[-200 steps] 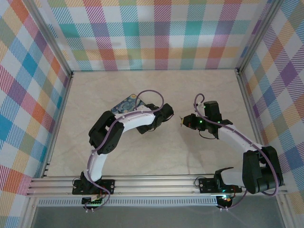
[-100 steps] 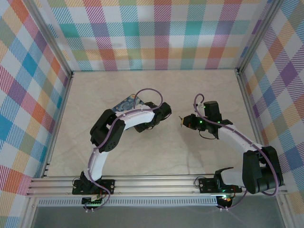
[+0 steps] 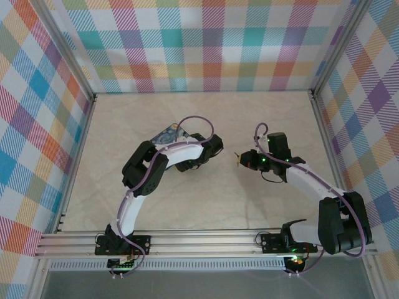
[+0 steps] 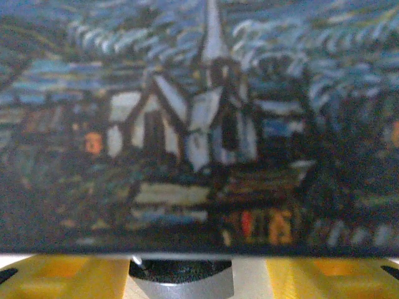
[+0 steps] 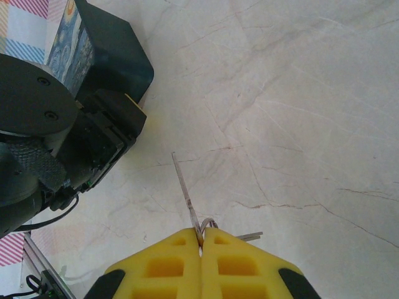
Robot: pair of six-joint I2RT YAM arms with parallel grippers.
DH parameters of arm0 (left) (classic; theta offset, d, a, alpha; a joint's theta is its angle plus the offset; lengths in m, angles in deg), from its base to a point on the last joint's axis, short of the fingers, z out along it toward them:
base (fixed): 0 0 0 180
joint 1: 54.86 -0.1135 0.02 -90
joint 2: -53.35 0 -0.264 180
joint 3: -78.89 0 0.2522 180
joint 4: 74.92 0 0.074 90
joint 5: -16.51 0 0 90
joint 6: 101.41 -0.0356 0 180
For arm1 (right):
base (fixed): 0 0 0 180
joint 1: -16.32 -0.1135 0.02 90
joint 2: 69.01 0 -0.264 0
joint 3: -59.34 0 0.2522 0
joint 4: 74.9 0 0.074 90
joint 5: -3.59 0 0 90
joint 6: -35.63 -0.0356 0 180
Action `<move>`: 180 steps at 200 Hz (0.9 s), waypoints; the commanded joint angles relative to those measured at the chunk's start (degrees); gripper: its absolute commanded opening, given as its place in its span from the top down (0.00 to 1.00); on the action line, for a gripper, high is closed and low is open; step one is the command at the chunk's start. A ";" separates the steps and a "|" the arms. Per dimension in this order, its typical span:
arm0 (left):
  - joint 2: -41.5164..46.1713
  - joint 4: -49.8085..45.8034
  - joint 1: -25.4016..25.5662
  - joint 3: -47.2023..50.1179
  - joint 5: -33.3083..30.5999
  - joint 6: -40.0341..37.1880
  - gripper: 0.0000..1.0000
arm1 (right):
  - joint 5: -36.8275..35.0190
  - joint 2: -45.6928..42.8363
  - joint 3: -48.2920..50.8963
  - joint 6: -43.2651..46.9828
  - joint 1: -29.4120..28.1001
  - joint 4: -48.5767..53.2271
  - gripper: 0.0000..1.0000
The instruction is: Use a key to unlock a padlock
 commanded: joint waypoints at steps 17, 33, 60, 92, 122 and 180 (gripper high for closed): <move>-0.24 -0.79 -0.67 -0.26 -3.05 -2.44 0.46 | 2.07 -0.63 0.62 -0.44 0.20 -0.37 1.00; -0.17 -0.08 -0.86 0.57 -2.83 -2.62 0.47 | 2.70 -0.89 0.46 0.05 0.18 0.02 1.00; 0.51 2.18 -0.99 2.66 -3.05 -4.02 0.51 | 2.81 -2.03 0.18 1.07 0.11 1.72 1.00; 0.95 4.08 -1.39 4.35 -2.47 -4.96 0.55 | 3.42 -2.91 0.24 0.83 0.11 2.28 1.00; 2.93 7.07 -2.04 7.15 -0.54 -5.88 0.63 | 4.37 -2.88 0.70 0.45 -0.27 1.78 1.00; 10.29 13.58 -3.43 10.47 9.23 -16.60 0.71 | 2.41 -3.07 1.01 1.42 -10.23 1.98 1.00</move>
